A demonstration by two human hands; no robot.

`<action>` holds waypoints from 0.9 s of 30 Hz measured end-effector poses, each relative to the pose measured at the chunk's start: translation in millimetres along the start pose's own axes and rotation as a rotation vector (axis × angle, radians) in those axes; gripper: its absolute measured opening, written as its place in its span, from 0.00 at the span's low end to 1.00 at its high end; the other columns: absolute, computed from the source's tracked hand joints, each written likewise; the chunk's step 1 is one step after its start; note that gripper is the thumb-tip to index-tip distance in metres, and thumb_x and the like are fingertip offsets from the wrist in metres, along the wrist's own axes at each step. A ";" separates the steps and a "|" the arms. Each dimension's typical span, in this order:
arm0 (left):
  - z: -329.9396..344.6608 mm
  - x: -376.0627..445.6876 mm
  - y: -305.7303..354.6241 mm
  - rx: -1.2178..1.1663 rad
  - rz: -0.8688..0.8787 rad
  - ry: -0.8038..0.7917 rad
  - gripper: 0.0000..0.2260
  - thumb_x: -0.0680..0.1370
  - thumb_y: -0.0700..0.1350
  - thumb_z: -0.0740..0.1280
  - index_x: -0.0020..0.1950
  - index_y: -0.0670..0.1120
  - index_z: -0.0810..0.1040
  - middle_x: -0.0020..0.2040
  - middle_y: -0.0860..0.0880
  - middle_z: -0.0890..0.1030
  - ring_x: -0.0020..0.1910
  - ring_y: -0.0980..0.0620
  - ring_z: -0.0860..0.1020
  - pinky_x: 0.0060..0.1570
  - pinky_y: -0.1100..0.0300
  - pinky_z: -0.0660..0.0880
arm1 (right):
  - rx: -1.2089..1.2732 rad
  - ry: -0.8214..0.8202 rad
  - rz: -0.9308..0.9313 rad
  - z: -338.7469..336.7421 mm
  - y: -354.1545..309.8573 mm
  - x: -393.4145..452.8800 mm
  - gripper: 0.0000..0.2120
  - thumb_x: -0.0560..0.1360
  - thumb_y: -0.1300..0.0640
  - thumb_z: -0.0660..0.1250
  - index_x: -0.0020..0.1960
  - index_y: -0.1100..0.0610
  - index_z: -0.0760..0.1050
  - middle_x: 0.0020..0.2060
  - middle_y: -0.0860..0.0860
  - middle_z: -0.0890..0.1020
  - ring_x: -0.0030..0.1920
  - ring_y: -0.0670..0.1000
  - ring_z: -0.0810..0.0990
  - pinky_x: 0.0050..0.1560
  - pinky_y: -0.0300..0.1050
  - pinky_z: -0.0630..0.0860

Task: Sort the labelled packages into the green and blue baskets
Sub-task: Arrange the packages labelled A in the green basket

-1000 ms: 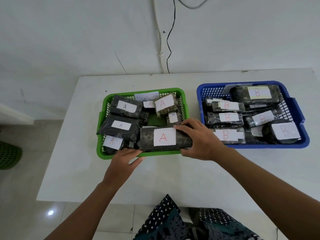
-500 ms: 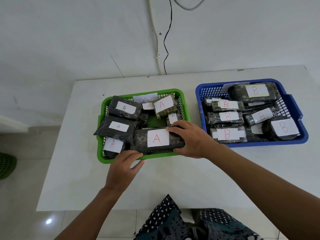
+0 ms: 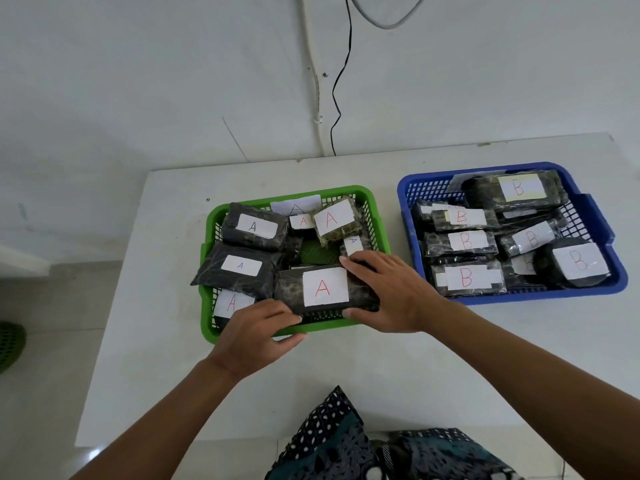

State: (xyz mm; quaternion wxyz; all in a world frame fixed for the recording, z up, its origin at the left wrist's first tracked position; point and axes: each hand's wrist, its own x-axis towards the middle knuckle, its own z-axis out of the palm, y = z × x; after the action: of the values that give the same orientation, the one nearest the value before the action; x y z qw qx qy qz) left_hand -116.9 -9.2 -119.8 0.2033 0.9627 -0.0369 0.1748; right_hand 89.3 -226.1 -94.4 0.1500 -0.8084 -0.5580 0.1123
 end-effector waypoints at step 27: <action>5.6 195.2 -154.4 -0.147 -0.462 -0.288 0.11 0.77 0.57 0.68 0.54 0.55 0.86 0.48 0.57 0.86 0.43 0.62 0.81 0.45 0.66 0.76 | -0.281 -0.287 0.195 -31.2 41.5 149.4 0.40 0.66 0.39 0.76 0.71 0.57 0.67 0.66 0.56 0.68 0.66 0.58 0.66 0.66 0.55 0.69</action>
State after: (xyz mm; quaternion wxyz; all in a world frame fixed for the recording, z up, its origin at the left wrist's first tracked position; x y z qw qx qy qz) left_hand 89.6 129.7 -114.3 0.2996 0.9432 0.1425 -0.0181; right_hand 188.9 -103.7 -82.7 -0.0566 -0.8472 -0.5030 0.1612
